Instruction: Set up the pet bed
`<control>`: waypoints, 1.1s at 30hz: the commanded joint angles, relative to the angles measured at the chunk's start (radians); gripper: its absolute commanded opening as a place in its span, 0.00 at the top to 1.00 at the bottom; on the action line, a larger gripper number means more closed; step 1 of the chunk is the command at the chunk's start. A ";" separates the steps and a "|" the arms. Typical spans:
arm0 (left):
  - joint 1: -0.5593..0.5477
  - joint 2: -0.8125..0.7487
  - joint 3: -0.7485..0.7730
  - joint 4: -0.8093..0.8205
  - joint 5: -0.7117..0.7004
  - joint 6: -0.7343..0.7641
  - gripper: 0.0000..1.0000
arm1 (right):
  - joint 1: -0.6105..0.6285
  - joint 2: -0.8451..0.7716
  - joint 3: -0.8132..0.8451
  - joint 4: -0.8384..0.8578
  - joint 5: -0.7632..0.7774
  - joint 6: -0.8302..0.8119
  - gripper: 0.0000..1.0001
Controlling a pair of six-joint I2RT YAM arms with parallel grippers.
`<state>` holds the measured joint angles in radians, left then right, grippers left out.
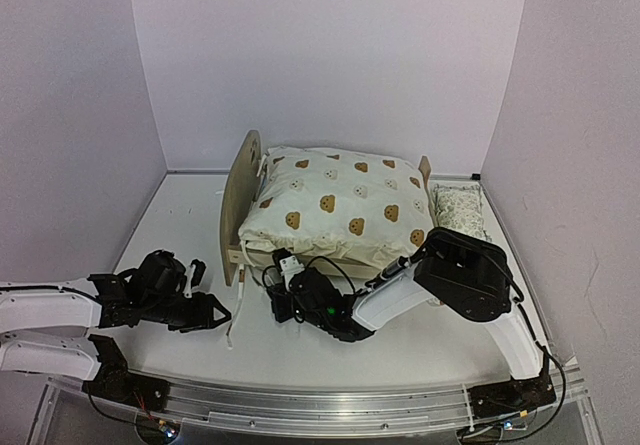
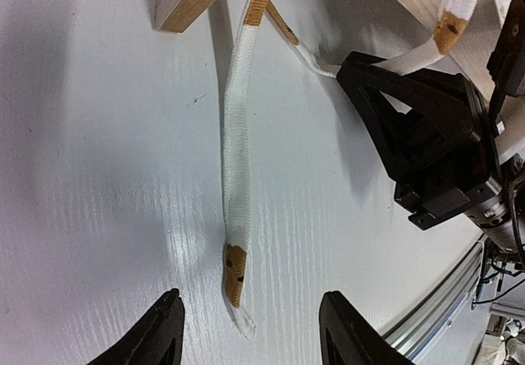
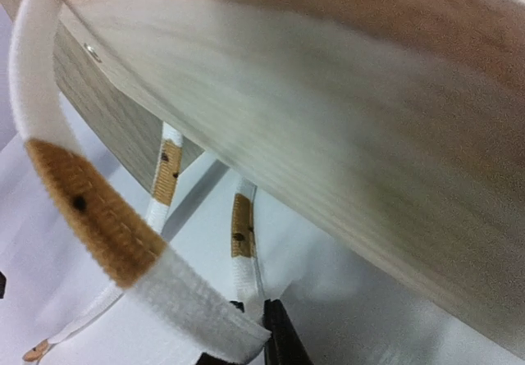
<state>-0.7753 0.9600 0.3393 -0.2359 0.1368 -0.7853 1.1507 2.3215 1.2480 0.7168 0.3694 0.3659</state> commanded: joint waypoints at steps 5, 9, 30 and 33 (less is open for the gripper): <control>0.002 -0.026 -0.004 0.010 -0.004 -0.002 0.43 | 0.006 -0.109 -0.060 -0.018 -0.162 -0.005 1.00; 0.002 -0.031 -0.001 0.008 -0.013 -0.001 0.43 | 0.006 -0.196 -0.092 -0.138 -0.252 0.002 1.00; -0.030 0.200 0.064 0.014 0.011 0.012 0.49 | 0.005 -0.275 -0.087 -0.434 -0.214 0.022 1.00; -0.057 0.242 0.087 0.019 -0.022 0.002 0.52 | 0.005 -0.292 -0.099 -0.443 -0.209 0.018 1.00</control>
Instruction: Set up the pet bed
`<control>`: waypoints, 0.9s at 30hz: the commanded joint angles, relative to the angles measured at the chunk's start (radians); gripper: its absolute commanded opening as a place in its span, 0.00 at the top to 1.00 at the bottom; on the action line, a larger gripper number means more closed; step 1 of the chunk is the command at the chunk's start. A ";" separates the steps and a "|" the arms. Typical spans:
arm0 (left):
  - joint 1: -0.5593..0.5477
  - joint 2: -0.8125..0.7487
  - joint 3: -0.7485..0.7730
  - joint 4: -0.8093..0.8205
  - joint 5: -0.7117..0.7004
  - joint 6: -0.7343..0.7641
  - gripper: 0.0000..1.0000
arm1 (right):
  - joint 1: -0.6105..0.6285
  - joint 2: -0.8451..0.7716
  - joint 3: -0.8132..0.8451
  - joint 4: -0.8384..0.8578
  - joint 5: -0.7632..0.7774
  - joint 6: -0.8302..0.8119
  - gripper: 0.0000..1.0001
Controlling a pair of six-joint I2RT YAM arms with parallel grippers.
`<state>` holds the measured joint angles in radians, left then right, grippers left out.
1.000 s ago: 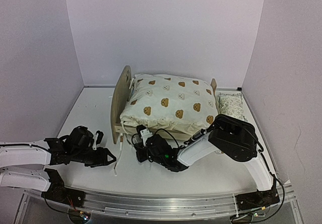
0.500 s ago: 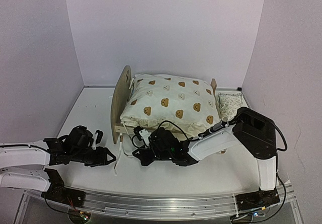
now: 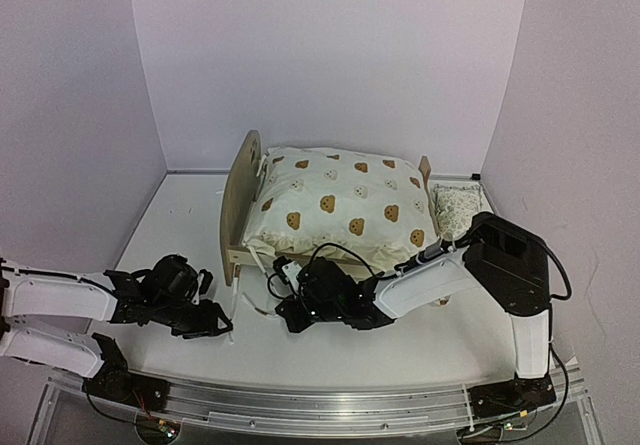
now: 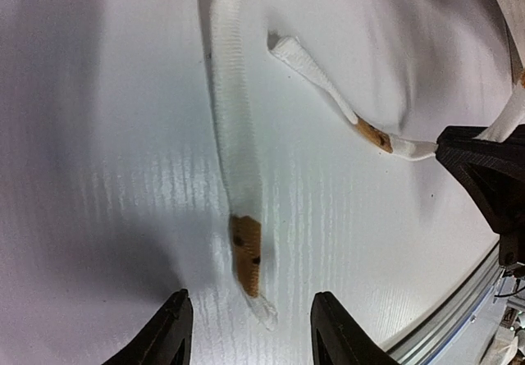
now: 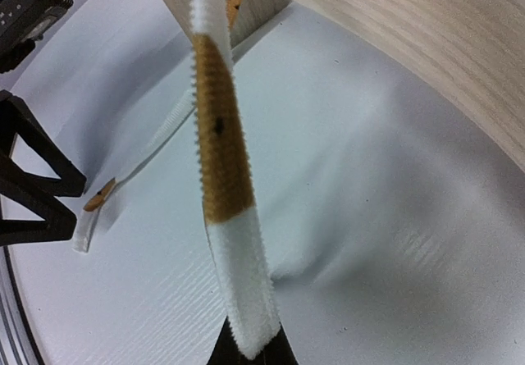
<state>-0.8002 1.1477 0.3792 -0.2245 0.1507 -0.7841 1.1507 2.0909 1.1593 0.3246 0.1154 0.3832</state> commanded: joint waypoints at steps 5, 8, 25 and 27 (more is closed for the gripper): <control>-0.081 0.102 0.091 -0.019 -0.105 -0.027 0.59 | 0.004 -0.072 -0.022 -0.056 0.036 0.003 1.00; -0.109 0.130 0.121 -0.075 -0.191 -0.050 0.63 | 0.005 -0.076 -0.025 -0.056 0.026 0.011 1.00; -0.180 0.138 0.180 -0.107 -0.232 -0.056 1.00 | 0.005 -0.062 0.014 -0.071 -0.026 0.029 1.00; -0.180 0.071 0.189 -0.121 -0.199 -0.045 1.00 | 0.005 -0.040 0.044 -0.075 -0.050 0.040 1.00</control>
<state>-0.9741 1.3357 0.5297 -0.3045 -0.0969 -0.8596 1.1507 2.0518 1.1437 0.2767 0.1198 0.3997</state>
